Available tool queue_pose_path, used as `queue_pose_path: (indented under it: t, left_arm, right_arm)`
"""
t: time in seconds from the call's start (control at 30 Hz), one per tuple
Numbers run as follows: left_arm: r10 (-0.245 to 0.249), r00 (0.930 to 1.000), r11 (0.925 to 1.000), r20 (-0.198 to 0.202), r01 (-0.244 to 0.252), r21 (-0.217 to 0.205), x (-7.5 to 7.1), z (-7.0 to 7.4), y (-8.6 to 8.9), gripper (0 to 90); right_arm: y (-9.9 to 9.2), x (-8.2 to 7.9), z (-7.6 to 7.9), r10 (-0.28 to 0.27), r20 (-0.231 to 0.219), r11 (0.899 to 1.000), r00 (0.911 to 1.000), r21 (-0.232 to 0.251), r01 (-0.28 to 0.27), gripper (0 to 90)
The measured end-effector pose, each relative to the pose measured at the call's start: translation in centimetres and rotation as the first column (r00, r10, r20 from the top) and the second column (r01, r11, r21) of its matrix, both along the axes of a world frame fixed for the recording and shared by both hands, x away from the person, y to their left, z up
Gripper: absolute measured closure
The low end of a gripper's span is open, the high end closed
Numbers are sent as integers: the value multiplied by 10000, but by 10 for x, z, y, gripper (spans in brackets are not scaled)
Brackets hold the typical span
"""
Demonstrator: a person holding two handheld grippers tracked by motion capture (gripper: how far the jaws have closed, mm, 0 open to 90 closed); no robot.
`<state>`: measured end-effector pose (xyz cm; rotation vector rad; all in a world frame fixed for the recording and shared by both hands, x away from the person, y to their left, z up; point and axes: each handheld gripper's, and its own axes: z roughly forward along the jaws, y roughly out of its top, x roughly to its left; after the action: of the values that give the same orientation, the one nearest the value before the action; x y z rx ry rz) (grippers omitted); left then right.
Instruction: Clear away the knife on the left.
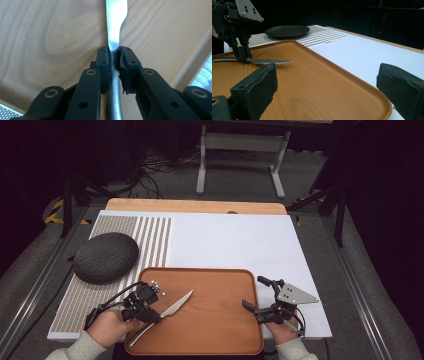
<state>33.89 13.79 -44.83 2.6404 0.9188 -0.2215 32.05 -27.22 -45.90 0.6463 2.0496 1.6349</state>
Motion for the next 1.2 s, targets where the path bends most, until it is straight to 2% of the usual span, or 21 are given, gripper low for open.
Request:
queue_pose_path:
  t: [0.1, 0.17, 0.2, 0.3, 0.4, 0.47, 0.5, 0.6, 0.63, 0.67, 0.73, 0.83, 0.97, 1.0, 1.03, 1.07, 1.2]
  left_arm:
    - [-1, 9999, 9999, 162, 4, -139, 0, 4, 2, 769]
    - [-62, 9996, 9997, 291, 68, -216, 0, 5, 2, 699]
    - [2, 9996, 9996, 285, 7, -291, -1, 7, 2, 699]
    - [-135, 9986, 9992, 513, 155, -379, -1, 11, 2, 616]
    - [-342, 9971, 9963, 673, 393, -760, -2, 15, 1, 493]
    - [-445, 9963, 9940, 740, 516, -965, -3, 17, 1, 464]
    - [-607, 9933, 9912, 985, 716, -1112, -4, 19, 0, 459]
    - [-829, 9846, 9868, 1537, 1026, -1254, -6, 21, -3, 554]
    - [-920, 9789, 9842, 1824, 1172, -1327, -7, 22, -5, 592]
    - [-1009, 9766, 9830, 1898, 1272, -1322, -7, 22, -6, 677]
    - [-1123, 9734, 9807, 1996, 1409, -1353, -8, 21, -9, 746]
    - [-1476, 9631, 9783, 2252, 1756, -1101, -9, 19, -15, 879]
    - [-1931, 9541, 9748, 2289, 2132, -662, -11, 14, -24, 897]
    - [-2113, 9502, 9736, 2289, 2253, -366, -12, 13, -27, 897]
    - [-2113, 9502, 9736, 2289, 2253, -366, -12, 13, -27, 898]
    - [-2312, 9479, 9709, 2190, 2393, -108, -13, 10, -30, 898]
    - [-2462, 9444, 9686, 2177, 2475, 220, -13, 7, -33, 899]
  right_arm:
    - [0, 0, 0, 1, -14, 10000, 10000, -6, -1, 38]
    - [0, 0, 0, 0, -14, 10000, 10000, -2, 0, 38]
    - [0, 0, 0, -2, -15, 10000, 10000, 4, 2, 38]
    - [0, 0, 0, -7, -7, 10000, 10000, 13, 7, 38]
    - [0, 0, 0, -13, -12, 10000, 10000, 19, 13, 37]
    - [0, 0, 0, -9, -16, 10000, 10000, 26, 9, 38]
    - [0, 0, 0, -8, -16, 10000, 10000, 27, 8, 38]
    - [0, 0, 0, -7, -18, 10000, 10000, 20, 7, 38]
    - [0, 0, 0, -8, -17, 10000, 10000, 18, 8, 38]
    - [0, 0, 0, -6, -13, 10000, 10000, 21, 6, 38]
    - [0, 0, 0, -6, -10, 10000, 10000, 16, 6, 38]
    - [0, 0, 0, -2, -10, 10000, 10000, 11, 2, 38]
    - [0, 0, 0, -10, 11, 10000, 10000, 17, 10, 38]
    - [0, 0, 0, -8, 17, 10000, 10000, 21, 8, 38]
    - [0, 0, 0, -8, 17, 10000, 10000, 21, 8, 38]
    - [-1, 0, 0, -18, 28, 10000, 10000, 18, 18, 38]
    - [-1, 0, 0, -16, 20, 10000, 10000, 7, 16, 38]
